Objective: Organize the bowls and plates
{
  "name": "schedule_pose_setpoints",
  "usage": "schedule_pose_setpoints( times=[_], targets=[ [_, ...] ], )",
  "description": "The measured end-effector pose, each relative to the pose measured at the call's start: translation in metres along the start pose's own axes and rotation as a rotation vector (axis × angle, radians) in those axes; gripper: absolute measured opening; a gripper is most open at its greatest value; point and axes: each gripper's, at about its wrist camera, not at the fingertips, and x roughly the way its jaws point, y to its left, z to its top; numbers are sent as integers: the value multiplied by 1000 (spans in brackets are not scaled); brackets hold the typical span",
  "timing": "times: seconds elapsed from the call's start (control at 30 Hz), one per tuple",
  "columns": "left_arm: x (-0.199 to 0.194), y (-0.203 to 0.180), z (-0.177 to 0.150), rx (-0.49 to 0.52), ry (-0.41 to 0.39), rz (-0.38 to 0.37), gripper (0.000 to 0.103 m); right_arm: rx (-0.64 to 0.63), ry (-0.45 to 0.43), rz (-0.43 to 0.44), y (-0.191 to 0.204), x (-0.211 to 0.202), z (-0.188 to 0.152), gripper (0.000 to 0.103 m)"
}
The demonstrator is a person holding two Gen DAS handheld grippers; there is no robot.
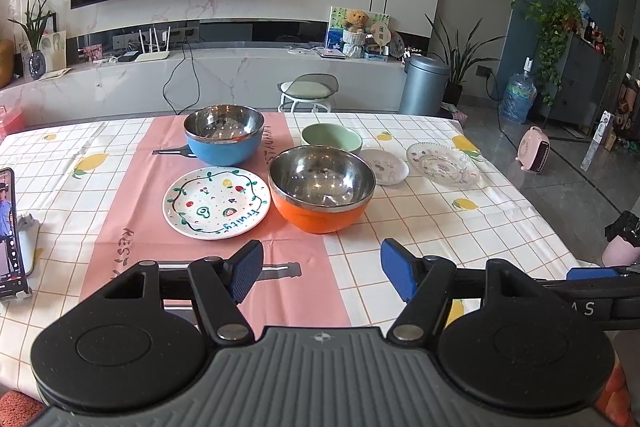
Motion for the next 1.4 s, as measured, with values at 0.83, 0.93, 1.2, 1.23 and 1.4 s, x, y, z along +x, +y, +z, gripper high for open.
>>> schedule_pose_setpoints(
  times=[0.83,0.93,1.2,1.23,1.4],
  targets=[
    [-3,-5,2,3,20,9,79,10,13,0,-2,1,-2,101],
    [-3,-6,2,1,20,9,79,7,15,1,-1,1,-2,101],
    [-1,-6,1,-2,24,6,79,4,21,-1,-1,2,-1,101],
    [-1,-6,1,-2,25,6,79,4,21,-3,-1,2,-1,100],
    [-1,-6,1,-3,25,6,79,3,26,-2,0,3,-1,101]
  ],
)
